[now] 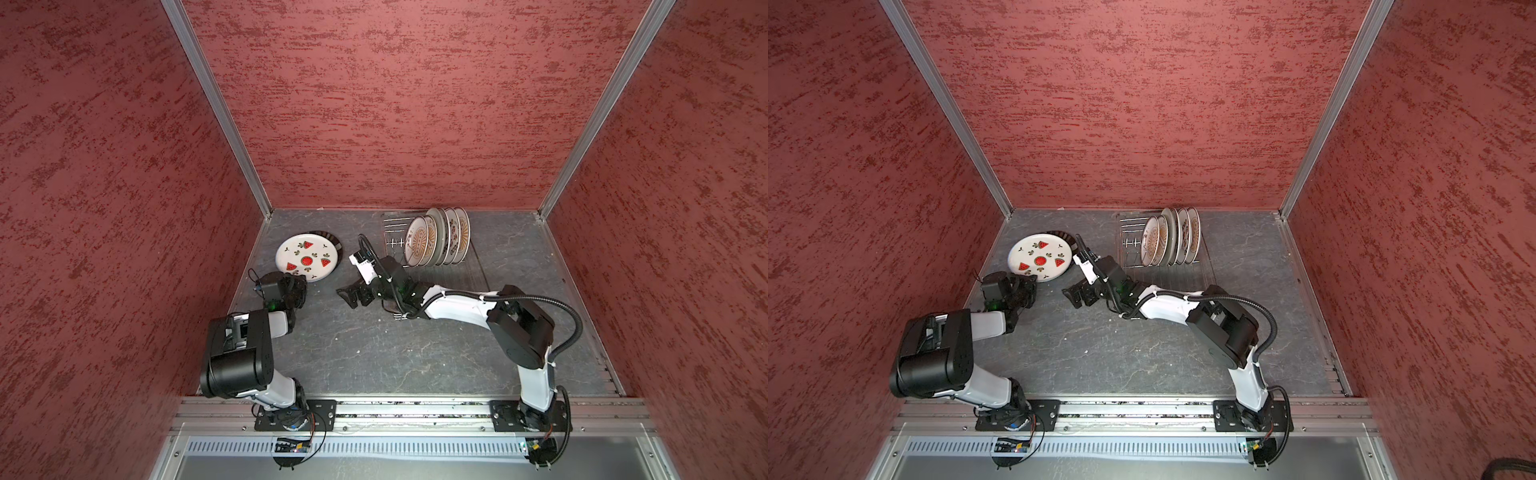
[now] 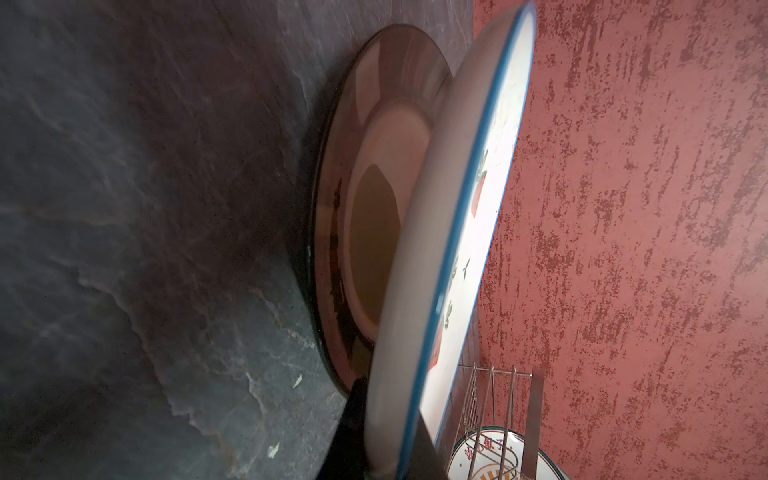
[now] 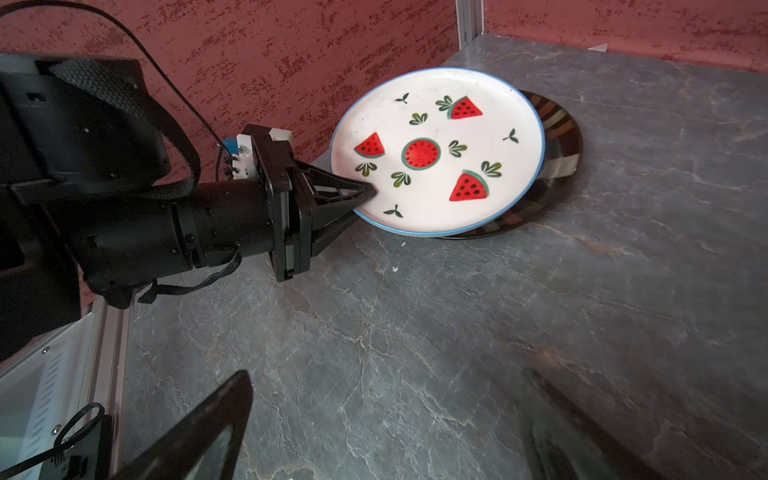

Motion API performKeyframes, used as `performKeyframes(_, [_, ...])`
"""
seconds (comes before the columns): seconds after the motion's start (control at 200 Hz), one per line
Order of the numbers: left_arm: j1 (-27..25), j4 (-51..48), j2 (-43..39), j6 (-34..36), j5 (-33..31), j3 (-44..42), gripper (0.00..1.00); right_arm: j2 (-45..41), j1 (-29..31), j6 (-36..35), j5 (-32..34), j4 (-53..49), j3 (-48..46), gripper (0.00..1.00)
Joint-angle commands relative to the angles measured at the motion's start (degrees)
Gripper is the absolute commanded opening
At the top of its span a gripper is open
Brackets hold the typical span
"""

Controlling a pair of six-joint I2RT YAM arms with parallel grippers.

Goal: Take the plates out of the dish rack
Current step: 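Lower the watermelon plate onto the brown-rimmed plate with the left gripper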

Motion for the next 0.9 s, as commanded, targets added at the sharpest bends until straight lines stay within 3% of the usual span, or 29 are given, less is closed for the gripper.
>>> performKeyframes(0.0, [-0.04, 3.74, -0.21, 1.33, -1.29, 3.26, 0.00, 0.67, 0.39, -1.55, -0.46, -0.17, 2.27, 0.99])
performKeyframes(0.125, [-0.57, -2.47, 0.24, 2.04, -2.57, 6.08, 0.00, 0.68, 0.38, -1.78, 0.07, -0.26, 2.37, 0.99])
performKeyframes(0.716, [-0.70, -7.84, 6.47, 0.92, -0.91, 11.08, 0.00, 0.60, 0.40, -2.04, 0.83, -0.46, 1.94, 0.99])
performKeyframes(0.897, [-0.74, -9.91, 8.07, 0.64, 0.34, 12.88, 0.09, 0.51, 0.40, -1.99, 1.38, -0.01, 1.56, 0.99])
